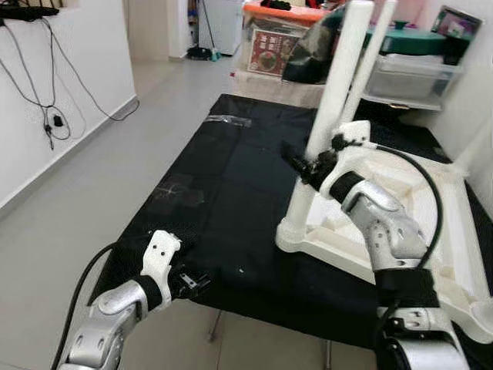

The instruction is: Building children table

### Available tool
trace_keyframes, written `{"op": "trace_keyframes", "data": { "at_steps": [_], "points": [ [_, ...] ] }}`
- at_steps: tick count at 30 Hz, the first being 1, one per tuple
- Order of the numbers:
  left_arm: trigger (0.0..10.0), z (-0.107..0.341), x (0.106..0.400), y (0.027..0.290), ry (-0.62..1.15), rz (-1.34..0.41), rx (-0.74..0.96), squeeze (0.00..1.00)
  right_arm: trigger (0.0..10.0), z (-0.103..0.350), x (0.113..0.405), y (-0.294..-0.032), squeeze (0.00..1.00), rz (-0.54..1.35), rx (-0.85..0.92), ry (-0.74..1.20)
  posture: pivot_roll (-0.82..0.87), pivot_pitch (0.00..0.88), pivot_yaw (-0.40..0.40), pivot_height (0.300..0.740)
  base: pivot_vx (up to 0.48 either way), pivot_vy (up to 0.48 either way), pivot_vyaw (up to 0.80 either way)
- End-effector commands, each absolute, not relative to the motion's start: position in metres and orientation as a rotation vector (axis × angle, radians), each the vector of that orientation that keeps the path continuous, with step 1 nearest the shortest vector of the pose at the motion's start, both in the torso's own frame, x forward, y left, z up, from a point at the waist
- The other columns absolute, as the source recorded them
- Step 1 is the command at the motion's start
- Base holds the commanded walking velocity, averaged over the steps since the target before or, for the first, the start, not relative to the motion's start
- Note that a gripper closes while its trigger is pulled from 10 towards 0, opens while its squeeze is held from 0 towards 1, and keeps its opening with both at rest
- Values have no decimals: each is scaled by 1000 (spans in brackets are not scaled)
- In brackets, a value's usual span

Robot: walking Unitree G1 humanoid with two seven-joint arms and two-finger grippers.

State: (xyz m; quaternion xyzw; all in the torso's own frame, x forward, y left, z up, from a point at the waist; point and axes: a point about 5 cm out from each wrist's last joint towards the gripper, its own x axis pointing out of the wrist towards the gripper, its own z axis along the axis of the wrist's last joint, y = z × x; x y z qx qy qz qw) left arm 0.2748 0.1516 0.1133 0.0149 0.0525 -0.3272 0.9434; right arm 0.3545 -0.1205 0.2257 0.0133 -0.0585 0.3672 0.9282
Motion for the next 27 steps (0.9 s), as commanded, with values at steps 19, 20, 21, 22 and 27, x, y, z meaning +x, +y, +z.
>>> {"op": "trace_keyframes", "data": {
  "at_steps": [19, 20, 21, 22, 27],
  "points": [
    [10000, 110, 272, 148, 124, -678, 30, 0, 0, 144, 340, -179, 0, -448, 191, 185, 85, 0, -110, 740, 0, 0, 0],
    [10000, 109, 271, 148, 126, -682, 27, 0, 6980, 144, 334, -167, 0, -379, 195, 185, 76, 0, -106, 740, 0, 0, 0],
    [10000, 109, 271, 148, 126, -682, 27, 0, 6980, 144, 334, -167, 0, -379, 195, 185, 76, 0, -106, 740, 0, 0, 0],
    [10000, 108, 270, 149, 130, -685, 26, 0, 10000, 147, 329, -155, 0, -317, 204, 176, 76, 0, -106, 740, 0, 0, 0],
    [10000, 108, 270, 147, 129, -691, 22, 0, 10000, 167, 336, -137, 1000, -152, 240, 109, 65, 0, -105, 740, 0, 0, 0]
  ]
}}
